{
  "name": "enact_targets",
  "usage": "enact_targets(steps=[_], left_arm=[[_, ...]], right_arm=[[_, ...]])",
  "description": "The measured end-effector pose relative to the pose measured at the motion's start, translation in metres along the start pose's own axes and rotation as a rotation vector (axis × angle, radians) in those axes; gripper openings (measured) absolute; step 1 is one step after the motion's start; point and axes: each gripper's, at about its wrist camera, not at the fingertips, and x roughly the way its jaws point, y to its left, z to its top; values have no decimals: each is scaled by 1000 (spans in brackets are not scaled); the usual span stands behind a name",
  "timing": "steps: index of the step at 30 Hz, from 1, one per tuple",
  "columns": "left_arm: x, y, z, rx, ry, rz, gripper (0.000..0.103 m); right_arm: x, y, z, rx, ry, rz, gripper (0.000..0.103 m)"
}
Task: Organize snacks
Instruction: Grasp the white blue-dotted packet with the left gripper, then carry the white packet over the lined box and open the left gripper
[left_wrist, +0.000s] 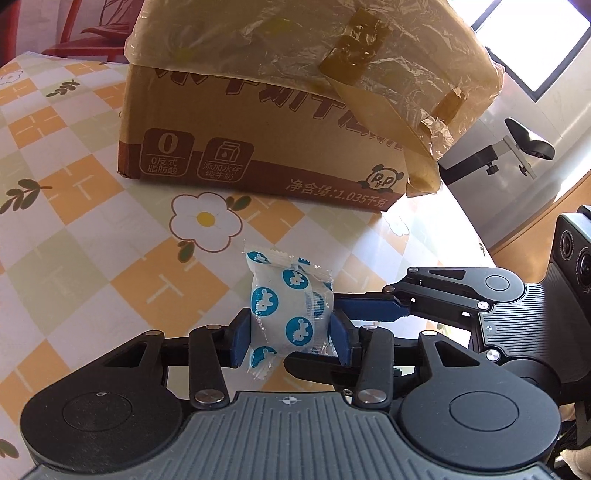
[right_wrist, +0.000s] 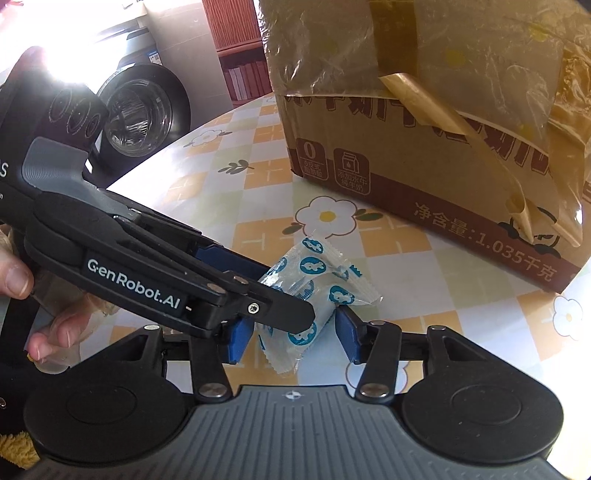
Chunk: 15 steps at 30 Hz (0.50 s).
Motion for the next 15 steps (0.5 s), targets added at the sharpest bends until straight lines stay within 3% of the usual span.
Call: enact_targets(steps=[7, 15], left_arm=[[-30, -18, 12, 98, -91, 28, 43], [-86, -53, 51, 224, -292, 42, 42]], right_arm=[[-16, 15, 6, -81, -85, -36, 46], [-61, 31, 40, -198, -265, -116, 45]])
